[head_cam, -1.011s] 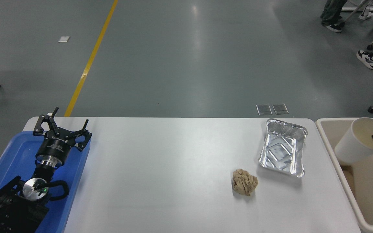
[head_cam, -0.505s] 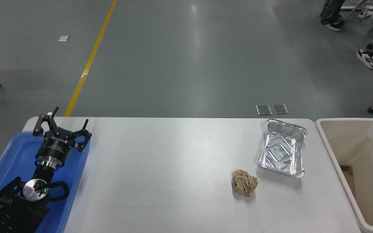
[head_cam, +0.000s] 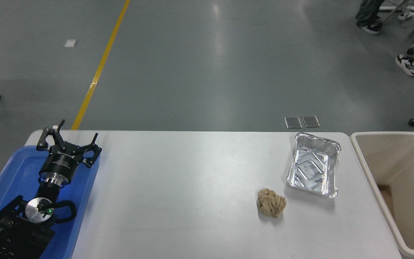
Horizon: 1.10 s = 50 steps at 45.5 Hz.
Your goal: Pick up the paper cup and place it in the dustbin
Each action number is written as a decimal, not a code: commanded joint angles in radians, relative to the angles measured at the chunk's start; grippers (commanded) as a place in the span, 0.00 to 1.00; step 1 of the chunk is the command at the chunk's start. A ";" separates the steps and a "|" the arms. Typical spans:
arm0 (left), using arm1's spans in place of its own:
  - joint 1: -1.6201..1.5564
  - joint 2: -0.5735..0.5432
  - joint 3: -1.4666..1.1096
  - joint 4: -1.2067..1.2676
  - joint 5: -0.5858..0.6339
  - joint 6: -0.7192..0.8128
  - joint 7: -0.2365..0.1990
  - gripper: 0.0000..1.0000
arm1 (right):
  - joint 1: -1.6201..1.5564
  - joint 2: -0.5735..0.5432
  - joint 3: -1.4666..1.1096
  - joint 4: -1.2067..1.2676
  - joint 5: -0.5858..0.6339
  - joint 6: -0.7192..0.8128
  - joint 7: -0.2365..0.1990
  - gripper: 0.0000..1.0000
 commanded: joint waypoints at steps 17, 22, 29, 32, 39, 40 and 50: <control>-0.001 0.000 -0.002 0.000 0.000 0.000 -0.001 0.99 | -0.649 0.319 0.443 -0.302 0.411 -0.141 -0.087 0.00; -0.001 0.000 -0.002 0.000 0.000 0.000 -0.001 0.99 | -0.669 0.345 0.466 -0.307 0.409 -0.157 -0.093 0.00; -0.001 0.000 -0.002 0.000 0.000 0.000 -0.001 0.99 | -0.666 0.337 0.458 -0.307 0.411 -0.158 -0.092 0.32; -0.002 0.000 -0.002 0.000 0.000 0.000 -0.001 0.99 | -0.653 0.332 0.460 -0.302 0.417 -0.149 -0.090 0.99; -0.002 0.000 -0.002 0.000 0.000 0.000 -0.001 0.99 | -0.598 0.285 0.455 -0.275 0.401 -0.138 -0.089 1.00; -0.002 0.000 -0.002 0.000 0.000 0.000 -0.001 0.99 | -0.586 0.276 0.454 -0.264 0.398 -0.137 -0.089 1.00; -0.002 0.000 0.002 0.000 0.000 0.000 0.000 0.99 | -0.315 0.115 0.279 -0.040 0.285 -0.094 -0.086 1.00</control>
